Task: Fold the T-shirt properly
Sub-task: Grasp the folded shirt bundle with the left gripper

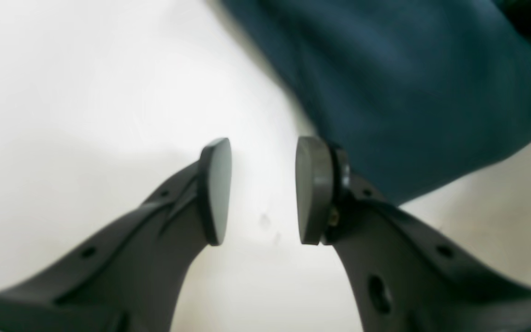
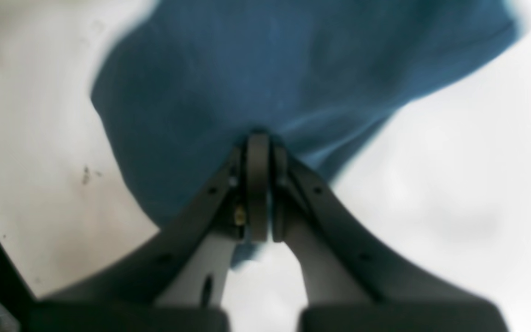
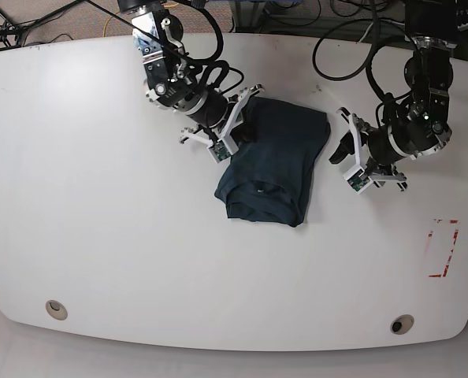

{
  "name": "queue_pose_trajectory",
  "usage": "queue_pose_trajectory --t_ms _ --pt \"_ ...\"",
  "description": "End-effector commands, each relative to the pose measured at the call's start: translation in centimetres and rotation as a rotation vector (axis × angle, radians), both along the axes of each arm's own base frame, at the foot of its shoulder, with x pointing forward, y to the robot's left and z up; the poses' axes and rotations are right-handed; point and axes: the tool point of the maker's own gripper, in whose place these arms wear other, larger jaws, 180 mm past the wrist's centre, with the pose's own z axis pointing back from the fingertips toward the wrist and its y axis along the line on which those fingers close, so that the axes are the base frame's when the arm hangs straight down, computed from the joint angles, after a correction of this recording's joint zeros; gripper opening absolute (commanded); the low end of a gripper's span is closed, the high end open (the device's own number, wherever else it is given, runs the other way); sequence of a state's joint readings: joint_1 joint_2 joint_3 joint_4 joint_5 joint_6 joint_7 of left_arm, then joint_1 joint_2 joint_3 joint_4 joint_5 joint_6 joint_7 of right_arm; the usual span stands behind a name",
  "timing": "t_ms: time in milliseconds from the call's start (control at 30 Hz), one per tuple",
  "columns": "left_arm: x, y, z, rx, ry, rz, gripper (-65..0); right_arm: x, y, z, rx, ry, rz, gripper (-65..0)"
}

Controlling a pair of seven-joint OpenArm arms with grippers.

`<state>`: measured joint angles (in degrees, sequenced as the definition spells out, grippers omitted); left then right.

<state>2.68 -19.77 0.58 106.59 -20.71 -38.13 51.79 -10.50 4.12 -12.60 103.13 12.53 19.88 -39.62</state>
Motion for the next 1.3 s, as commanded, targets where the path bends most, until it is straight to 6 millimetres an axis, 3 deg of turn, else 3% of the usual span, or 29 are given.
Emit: queue_pose_trajectory --t_ms 0,233,433,667,833,1033,1267 --pt "1.3 -2.1 2.3 -0.119 -0.061 0.067 -41.4 1.7 -1.7 3.1 -0.005 -0.094 -0.040 -64.4" --pt "2.3 -6.3 2.9 -0.311 -0.039 0.211 -22.2 3.0 -6.2 4.9 -0.075 -0.150 -0.116 -64.4" --pt "3.2 -8.6 3.5 -0.432 -0.072 0.338 -22.6 3.6 -9.1 4.9 -0.113 -0.156 -0.174 -64.4" --pt "1.5 -12.6 1.2 -0.320 -0.138 0.313 -22.8 3.6 -10.4 5.0 -0.138 -0.170 -0.162 -64.4" --pt "0.1 -14.5 -2.5 -0.193 -0.164 0.249 -22.8 3.5 -11.3 5.0 -0.148 -0.174 -0.164 -64.4" --pt "-0.8 -13.7 -7.6 -0.107 -0.093 0.253 -22.9 3.2 -11.5 4.7 -0.151 -0.164 -0.166 -64.4" --pt "-1.0 -9.0 -9.5 -0.080 -0.090 0.358 -22.9 2.4 -12.1 4.0 -0.159 -0.141 -0.179 -64.4"
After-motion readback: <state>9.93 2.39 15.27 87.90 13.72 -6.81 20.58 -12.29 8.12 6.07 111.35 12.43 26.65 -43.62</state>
